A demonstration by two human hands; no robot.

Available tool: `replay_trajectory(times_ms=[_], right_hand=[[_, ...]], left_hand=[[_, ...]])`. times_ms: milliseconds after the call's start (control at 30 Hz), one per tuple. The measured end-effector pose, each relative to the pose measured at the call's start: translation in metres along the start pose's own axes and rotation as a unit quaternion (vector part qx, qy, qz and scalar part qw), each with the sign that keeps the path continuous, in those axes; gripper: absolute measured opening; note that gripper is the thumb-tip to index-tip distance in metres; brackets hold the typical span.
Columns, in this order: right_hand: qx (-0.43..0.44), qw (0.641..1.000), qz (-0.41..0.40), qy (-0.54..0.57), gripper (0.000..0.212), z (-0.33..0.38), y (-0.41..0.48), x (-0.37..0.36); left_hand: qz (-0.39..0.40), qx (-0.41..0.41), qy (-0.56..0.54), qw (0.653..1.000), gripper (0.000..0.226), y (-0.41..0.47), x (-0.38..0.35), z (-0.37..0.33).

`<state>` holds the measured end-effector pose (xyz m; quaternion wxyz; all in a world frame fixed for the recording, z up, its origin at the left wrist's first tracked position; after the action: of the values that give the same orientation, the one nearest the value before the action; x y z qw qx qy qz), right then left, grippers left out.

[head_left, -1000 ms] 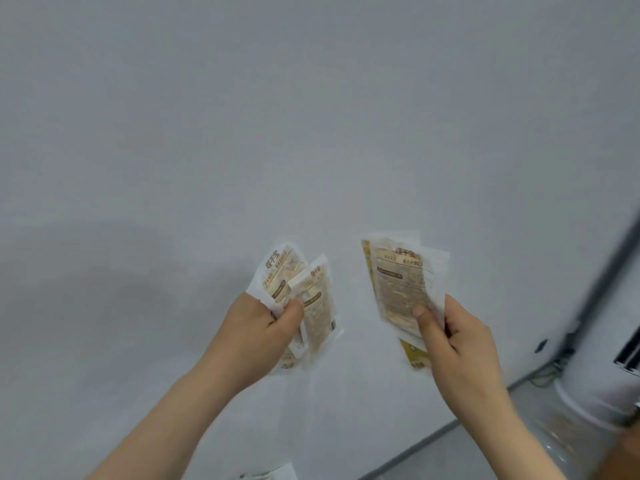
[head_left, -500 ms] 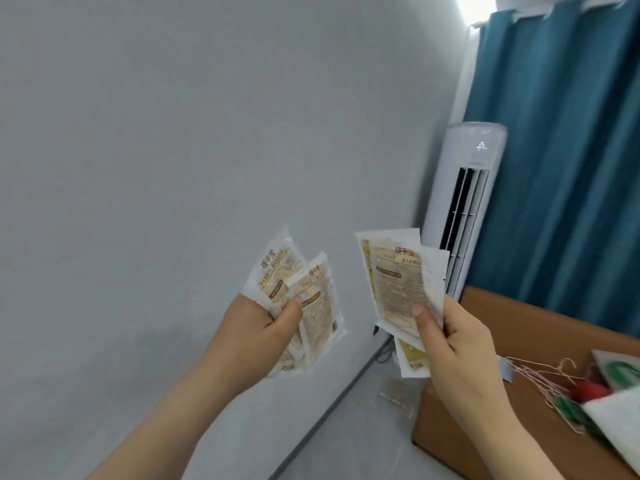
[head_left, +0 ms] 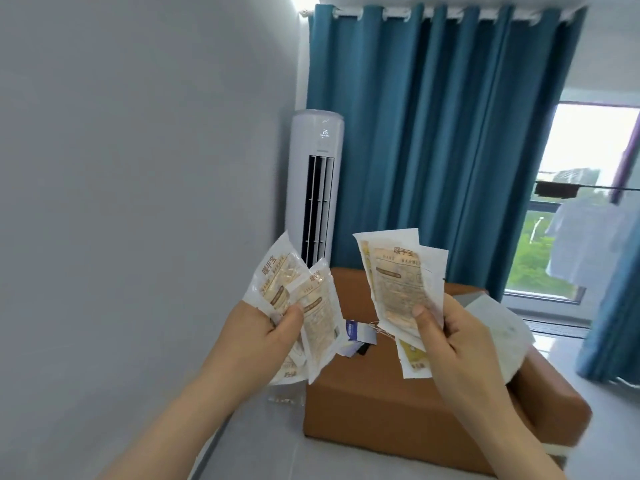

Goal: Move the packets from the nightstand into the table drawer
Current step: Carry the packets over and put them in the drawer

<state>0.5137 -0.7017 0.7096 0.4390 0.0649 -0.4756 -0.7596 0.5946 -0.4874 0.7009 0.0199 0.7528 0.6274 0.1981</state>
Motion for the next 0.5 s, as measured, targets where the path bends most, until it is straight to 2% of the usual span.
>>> replay_trajectory(times_ms=[267,500], right_hand=[[-0.075,0.994,-0.029,-0.079,0.029,-0.06,0.044,-0.004],[-0.124,0.977,-0.067,-0.158,0.023,-0.131,0.065,0.028]], left_hand=[[0.09,0.009,-0.027,0.996,0.027,0.11,-0.054,0.018],[0.156,-0.002,-0.041,0.987,0.032,0.176,-0.132,0.027]])
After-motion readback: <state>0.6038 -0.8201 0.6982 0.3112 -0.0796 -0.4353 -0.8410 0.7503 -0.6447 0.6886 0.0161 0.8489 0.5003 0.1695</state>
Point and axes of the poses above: each hand's wrist, its own y-axis towards the middle knuckle, its own x-axis out of the back of the hand, z = x × y, the point moved 5 cm from there along y, towards the middle knuckle, and after that the axes turned 11 degrees about x, right-handed, at the moved point
